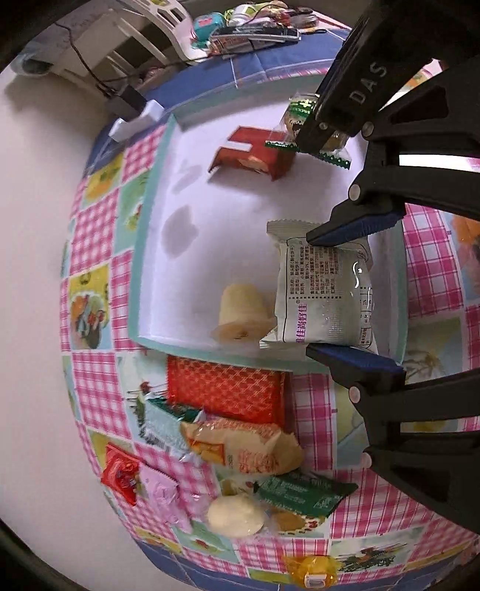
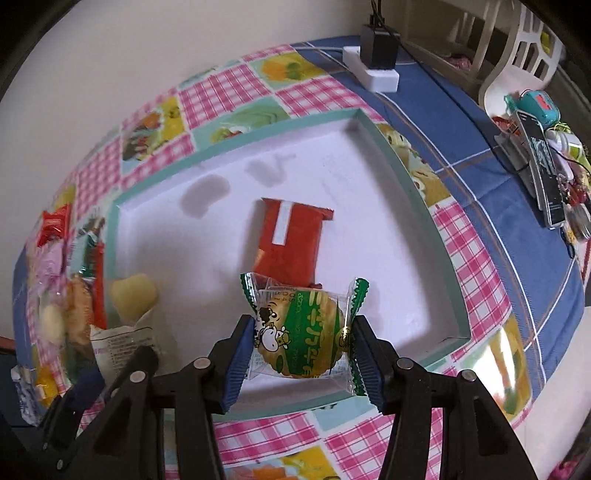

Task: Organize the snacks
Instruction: 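Carry the white pouch and green biscuit into the tray with both tools, then open both tools to release the pouch and biscuit, then withdraw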

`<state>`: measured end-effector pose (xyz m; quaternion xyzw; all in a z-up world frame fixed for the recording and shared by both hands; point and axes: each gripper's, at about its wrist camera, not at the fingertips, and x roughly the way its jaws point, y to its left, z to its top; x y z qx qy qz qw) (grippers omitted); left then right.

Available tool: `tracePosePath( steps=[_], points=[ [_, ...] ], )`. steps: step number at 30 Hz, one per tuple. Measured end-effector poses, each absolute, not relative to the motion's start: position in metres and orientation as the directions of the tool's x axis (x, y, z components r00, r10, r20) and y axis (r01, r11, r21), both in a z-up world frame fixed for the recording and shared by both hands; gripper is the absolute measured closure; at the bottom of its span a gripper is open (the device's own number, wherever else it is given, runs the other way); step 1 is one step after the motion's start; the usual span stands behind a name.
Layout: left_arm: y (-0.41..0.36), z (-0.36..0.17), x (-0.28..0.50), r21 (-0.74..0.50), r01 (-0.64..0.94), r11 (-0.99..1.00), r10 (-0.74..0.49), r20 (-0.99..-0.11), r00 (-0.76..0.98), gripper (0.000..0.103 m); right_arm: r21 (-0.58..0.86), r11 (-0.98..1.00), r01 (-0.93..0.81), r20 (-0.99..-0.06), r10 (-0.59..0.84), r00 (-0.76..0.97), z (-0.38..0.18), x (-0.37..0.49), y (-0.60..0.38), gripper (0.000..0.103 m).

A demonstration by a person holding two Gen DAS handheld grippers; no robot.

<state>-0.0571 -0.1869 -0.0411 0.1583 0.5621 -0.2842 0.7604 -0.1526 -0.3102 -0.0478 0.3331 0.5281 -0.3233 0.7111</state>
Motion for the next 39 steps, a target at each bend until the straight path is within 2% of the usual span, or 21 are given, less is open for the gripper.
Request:
tracePosePath(
  steps=[8,20,26,28,29,30,31,33,37,39],
  points=[
    [-0.181,-0.053,-0.050,-0.098,0.578,0.810,-0.240,-0.955,0.174,0.044,0.123,0.582,0.804,-0.975,-0.078,0.206,-0.057,-0.148,-0.309,0.044],
    [-0.164,-0.048,-0.039,-0.172,0.558,0.812,-0.300,-0.943,0.145,0.038,0.127,0.584,0.802,-0.972,-0.087,0.218,-0.054,-0.148,-0.307,0.041],
    [-0.152,-0.037,-0.035,-0.143,0.527,0.838,-0.278,-0.942,0.186,0.038,0.134,0.595,0.793,-0.970,-0.086,0.229,-0.052,-0.144,-0.305,0.041],
    [-0.144,-0.033,-0.030,-0.127,0.502,0.855,-0.264,-0.941,0.212,0.037,0.142,0.610,0.780,-0.968,-0.079,0.238,-0.051,-0.140,-0.302,0.037],
    [-0.141,-0.032,-0.029,-0.115,0.489,0.865,-0.254,-0.940,0.228,0.032,0.148,0.625,0.766,-0.966,-0.073,0.246,-0.051,-0.137,-0.299,0.031],
    [-0.137,-0.031,-0.026,-0.104,0.474,0.874,-0.244,-0.939,0.243,0.022,0.152,0.636,0.756,-0.965,-0.070,0.253,-0.051,-0.135,-0.297,0.029],
    [-0.132,-0.030,-0.022,-0.090,0.451,0.888,-0.229,-0.937,0.263,0.018,0.158,0.650,0.743,-0.963,-0.066,0.263,-0.050,-0.131,-0.293,0.027],
    [-0.123,-0.028,-0.013,-0.073,0.409,0.909,-0.206,-0.935,0.289,0.016,0.166,0.673,0.720,-0.958,-0.062,0.279,-0.048,-0.126,-0.287,0.022],
    [-0.097,-0.028,0.006,-0.078,0.309,0.948,-0.174,-0.938,0.298,0.015,0.178,0.703,0.688,-0.950,-0.059,0.306,-0.044,-0.117,-0.277,0.020],
    [-0.087,-0.029,0.013,-0.088,0.269,0.959,-0.169,-0.941,0.292,0.015,0.188,0.718,0.670,-0.945,-0.054,0.323,-0.043,-0.113,-0.271,0.001]
  ],
)
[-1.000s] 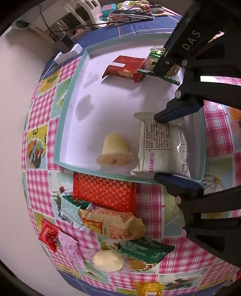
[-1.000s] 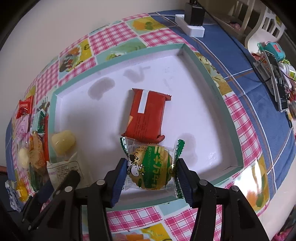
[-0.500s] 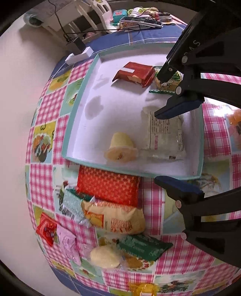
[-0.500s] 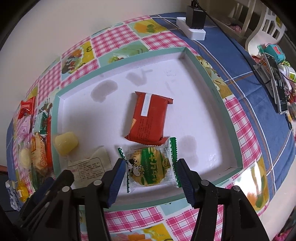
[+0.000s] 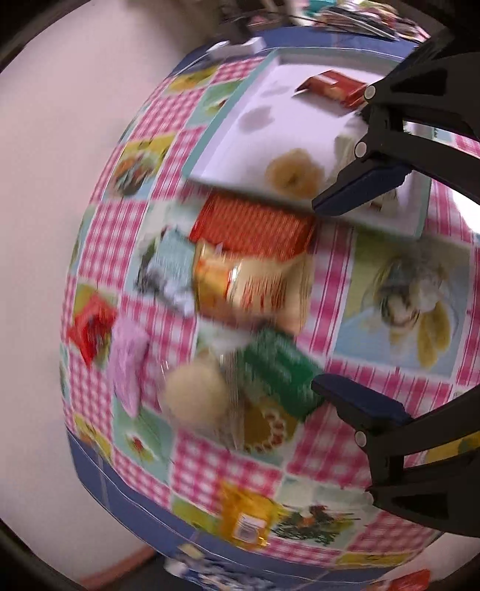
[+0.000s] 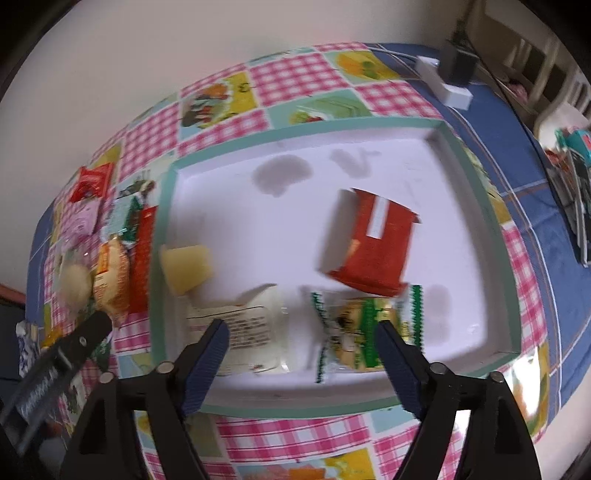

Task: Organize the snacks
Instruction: 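Open both tools to release the pouch and biscuit, then withdraw, then reach the left tool to the yellow jelly bag while the right tool reaches the green pack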

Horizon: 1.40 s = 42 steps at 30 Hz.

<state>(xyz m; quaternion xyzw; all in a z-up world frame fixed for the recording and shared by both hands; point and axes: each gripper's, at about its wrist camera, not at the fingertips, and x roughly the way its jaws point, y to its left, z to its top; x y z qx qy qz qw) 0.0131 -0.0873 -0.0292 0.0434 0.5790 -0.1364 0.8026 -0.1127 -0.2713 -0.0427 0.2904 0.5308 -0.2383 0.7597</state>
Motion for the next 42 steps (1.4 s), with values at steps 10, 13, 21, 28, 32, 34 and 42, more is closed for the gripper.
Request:
tracePosePath(
  steps=[10,13,21,28,32,34,42],
  points=[
    [-0.018,-0.024,0.051,-0.105,0.063,0.993,-0.120,-0.940,0.321,0.013,0.251,0.763,0.596,-0.909,-0.026,0.417,-0.026,-0.092,-0.242,0.000],
    [0.008,-0.023,0.062,-0.098,-0.017,0.995,-0.087,-0.937,0.338,0.005,0.263,0.782,0.566,-0.896,-0.019,0.443,-0.021,-0.084,-0.228,0.000],
    [0.067,-0.020,0.083,-0.094,-0.161,0.982,-0.031,-0.934,0.357,0.005,0.315,0.828,0.465,-0.867,0.051,0.496,-0.015,-0.053,-0.183,0.000],
    [0.107,-0.018,0.095,-0.119,-0.257,0.959,-0.020,-0.934,0.358,0.005,0.308,0.857,0.413,-0.876,0.086,0.475,-0.018,-0.032,-0.144,0.000],
    [0.126,-0.021,0.101,-0.139,-0.303,0.943,-0.026,-0.936,0.350,0.005,0.305,0.872,0.381,-0.865,0.086,0.495,-0.012,-0.023,-0.123,0.000],
    [0.132,-0.022,0.103,-0.147,-0.316,0.937,-0.030,-0.938,0.345,0.005,0.301,0.881,0.364,-0.862,0.088,0.500,-0.011,-0.018,-0.114,0.001],
    [0.139,-0.034,0.116,-0.167,-0.331,0.929,-0.058,-0.947,0.315,0.005,0.284,0.900,0.330,-0.886,0.116,0.449,-0.025,0.008,-0.090,0.025]
  ],
)
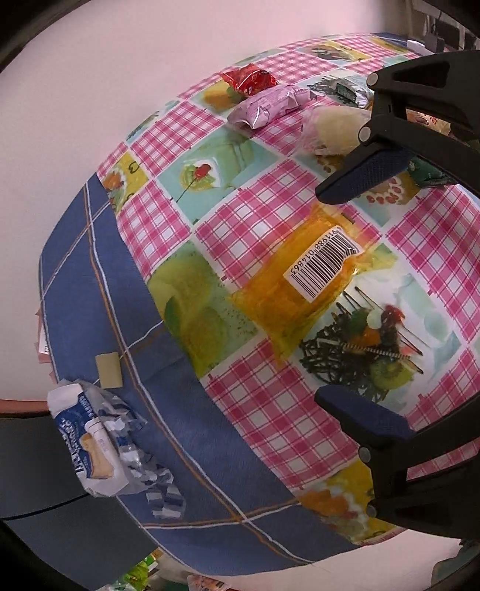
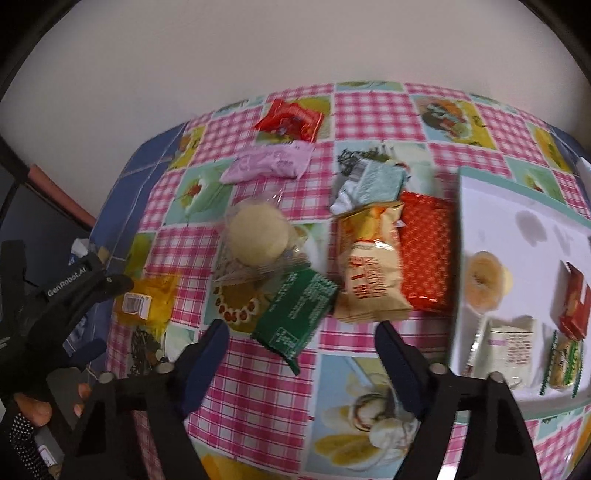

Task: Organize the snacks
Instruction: 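Reach the left tool to the yellow jelly bag while the right tool reaches the green pack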

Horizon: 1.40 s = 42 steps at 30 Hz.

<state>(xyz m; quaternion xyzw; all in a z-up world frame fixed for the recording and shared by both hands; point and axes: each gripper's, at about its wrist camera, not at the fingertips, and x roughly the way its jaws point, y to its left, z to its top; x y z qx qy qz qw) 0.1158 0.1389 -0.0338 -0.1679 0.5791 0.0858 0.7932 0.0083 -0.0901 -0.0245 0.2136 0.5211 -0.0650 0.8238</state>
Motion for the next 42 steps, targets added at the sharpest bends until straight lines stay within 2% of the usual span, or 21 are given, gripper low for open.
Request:
tracePosePath(
  steps=[4,8,11,17,19,21,23,26,31,42],
  points=[
    [0.135,-0.042,0.123,-0.164,-0.326,0.931,-0.064,-0.953,0.297,0.005,0.265,0.907,0.328,-0.902,0.112,0.418,-0.036,0.021,-0.084,0.030],
    [0.134,-0.054,0.131,-0.151,-0.328,0.933,-0.058,-0.959,0.276,0.005,0.250,0.907,0.340,-0.916,0.107,0.387,-0.048,0.032,-0.083,0.031],
    [0.133,-0.061,0.136,-0.152,-0.328,0.933,-0.064,-0.963,0.263,0.005,0.229,0.908,0.352,-0.927,0.094,0.362,-0.057,0.041,-0.082,0.038],
    [0.129,-0.070,0.141,-0.159,-0.326,0.932,-0.077,-0.965,0.252,0.005,0.211,0.913,0.351,-0.938,0.088,0.335,-0.071,0.050,-0.079,0.040],
    [0.127,-0.073,0.144,-0.157,-0.320,0.934,-0.076,-0.965,0.251,0.008,0.208,0.913,0.350,-0.940,0.088,0.330,-0.075,0.051,-0.078,0.040],
    [0.125,-0.077,0.146,-0.159,-0.314,0.936,-0.081,-0.965,0.248,0.018,0.186,0.919,0.346,-0.944,0.070,0.324,-0.077,0.053,-0.075,0.042],
    [0.122,-0.078,0.147,-0.157,-0.307,0.939,-0.080,-0.965,0.250,0.021,0.163,0.927,0.338,-0.946,0.050,0.319,-0.078,0.055,-0.072,0.044],
    [0.114,-0.079,0.149,-0.166,-0.288,0.943,-0.091,-0.962,0.257,0.032,0.159,0.928,0.336,-0.946,0.045,0.322,-0.078,0.055,-0.071,0.045],
    [0.109,-0.079,0.151,-0.168,-0.282,0.945,-0.096,-0.962,0.255,0.040,0.127,0.932,0.340,-0.949,0.014,0.316,-0.078,0.048,-0.071,0.059],
    [0.102,-0.034,0.134,-0.222,-0.226,0.949,-0.146,-0.939,0.311,0.042,0.172,0.915,0.365,-0.943,0.046,0.329,-0.062,0.032,-0.084,0.061]
  ],
)
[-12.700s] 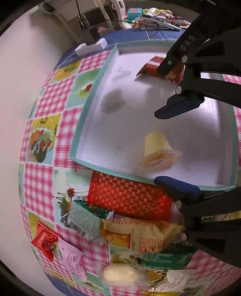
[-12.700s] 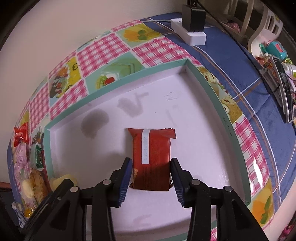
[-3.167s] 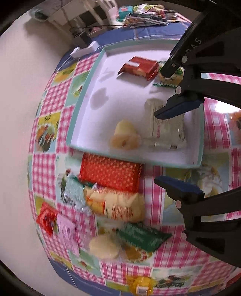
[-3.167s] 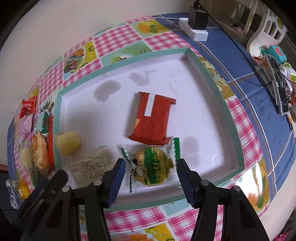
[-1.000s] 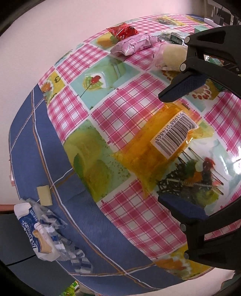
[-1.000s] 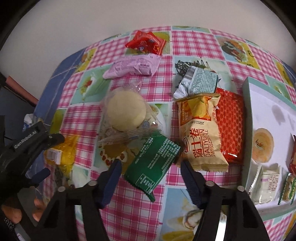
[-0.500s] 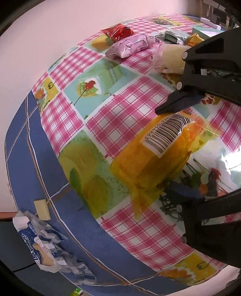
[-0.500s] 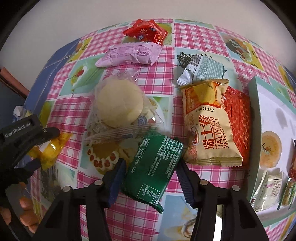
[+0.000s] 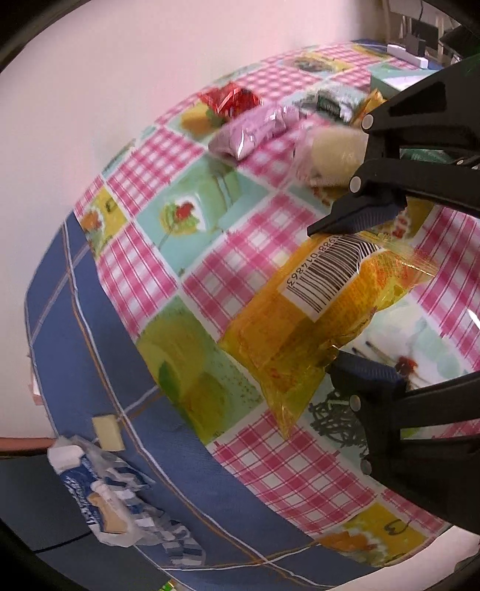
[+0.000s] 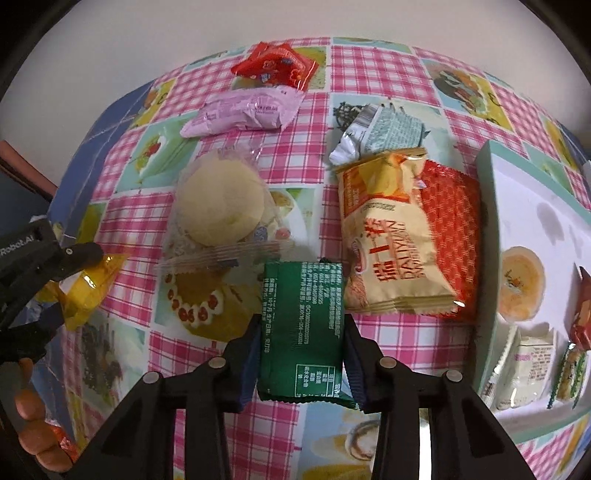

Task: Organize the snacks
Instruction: 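Reach the left tool to the yellow jelly bag while the right tool reaches the green pack, then grasp the yellow jelly bag with the left tool while the right tool grasps the green pack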

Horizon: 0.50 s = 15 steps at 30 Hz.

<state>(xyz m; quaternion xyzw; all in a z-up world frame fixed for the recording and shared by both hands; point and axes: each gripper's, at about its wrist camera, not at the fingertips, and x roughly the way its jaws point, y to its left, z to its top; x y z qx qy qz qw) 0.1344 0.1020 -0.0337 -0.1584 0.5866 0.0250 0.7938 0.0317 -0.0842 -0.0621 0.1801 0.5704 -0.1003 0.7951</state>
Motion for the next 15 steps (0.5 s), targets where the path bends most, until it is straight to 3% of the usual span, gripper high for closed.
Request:
tracePosePath(
  steps=[4,6,15],
  points=[
    [0.093,-0.011,0.125,-0.243,-0.174,0.954,-0.171,-0.922,0.348,0.042,0.187,0.913,0.362,-0.927,0.043,0.371,-0.041,0.019,-0.090,0.061],
    [0.086,-0.002,0.119,-0.251,-0.147,0.957,-0.184,-0.913,0.364,0.042,0.198,0.911,0.361,-0.919,0.044,0.392,-0.031,0.014,-0.094,0.069],
    [0.057,0.012,0.108,-0.231,-0.059,0.971,-0.191,-0.903,0.385,0.042,0.208,0.908,0.365,-0.911,0.043,0.410,-0.022,0.007,-0.108,0.069]
  ],
)
